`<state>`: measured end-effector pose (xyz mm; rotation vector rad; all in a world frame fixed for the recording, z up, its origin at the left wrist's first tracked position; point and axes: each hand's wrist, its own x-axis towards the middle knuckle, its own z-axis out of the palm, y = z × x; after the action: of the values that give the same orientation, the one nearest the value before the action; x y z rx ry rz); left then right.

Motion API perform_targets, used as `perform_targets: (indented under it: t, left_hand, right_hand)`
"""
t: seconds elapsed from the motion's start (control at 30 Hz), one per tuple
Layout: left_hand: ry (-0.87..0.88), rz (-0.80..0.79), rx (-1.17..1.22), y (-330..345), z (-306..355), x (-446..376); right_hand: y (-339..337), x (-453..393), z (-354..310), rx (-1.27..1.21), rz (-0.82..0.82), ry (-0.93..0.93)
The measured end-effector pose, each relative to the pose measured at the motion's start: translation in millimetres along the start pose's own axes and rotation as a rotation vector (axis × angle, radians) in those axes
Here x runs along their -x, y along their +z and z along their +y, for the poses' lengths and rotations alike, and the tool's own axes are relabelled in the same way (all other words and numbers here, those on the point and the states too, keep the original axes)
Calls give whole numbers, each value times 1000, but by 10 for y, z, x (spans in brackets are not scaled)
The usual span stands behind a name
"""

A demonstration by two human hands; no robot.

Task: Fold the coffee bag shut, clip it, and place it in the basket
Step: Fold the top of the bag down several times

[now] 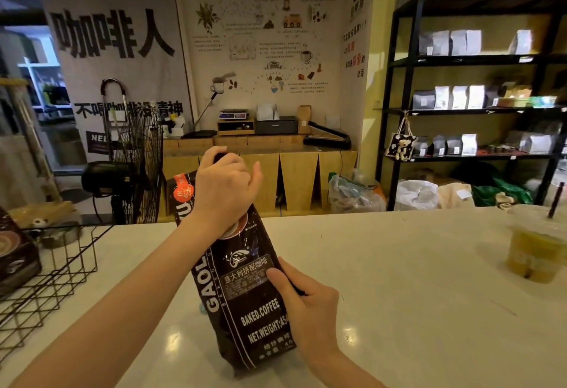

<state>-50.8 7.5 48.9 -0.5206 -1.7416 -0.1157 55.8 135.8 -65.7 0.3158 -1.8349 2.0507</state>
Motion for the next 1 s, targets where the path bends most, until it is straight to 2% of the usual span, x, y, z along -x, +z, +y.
perform_targets:
  t: [0.13, 0.3, 0.43, 0.5, 0.67, 0.8, 0.87, 1.0]
  left_hand:
    - [12, 47, 90, 21, 53, -9]
    - [74, 86, 222, -40, 121, -63]
    - [212, 86, 209, -97, 270, -114]
    - [303, -1, 181, -109, 281, -167]
    - [514, -526, 138, -209, 240, -463]
    - [653, -682, 66, -195, 171, -527]
    - [680, -659, 79, -197, 118, -490]
    - [751, -422, 74, -170, 32, -419]
  right_hand:
    - [-18, -5, 34, -61, 22, 94]
    - [-105, -244, -62, -98, -128, 289]
    - [-81, -296, -48, -135, -255, 439]
    - [-69, -271, -18, -135, -214, 417]
    - [-49, -261, 11, -80, -114, 308]
    - [-19, -241, 13, -22, -84, 228]
    - [3, -235, 21, -1, -73, 197]
    - [20, -200, 31, 65, -28, 103]
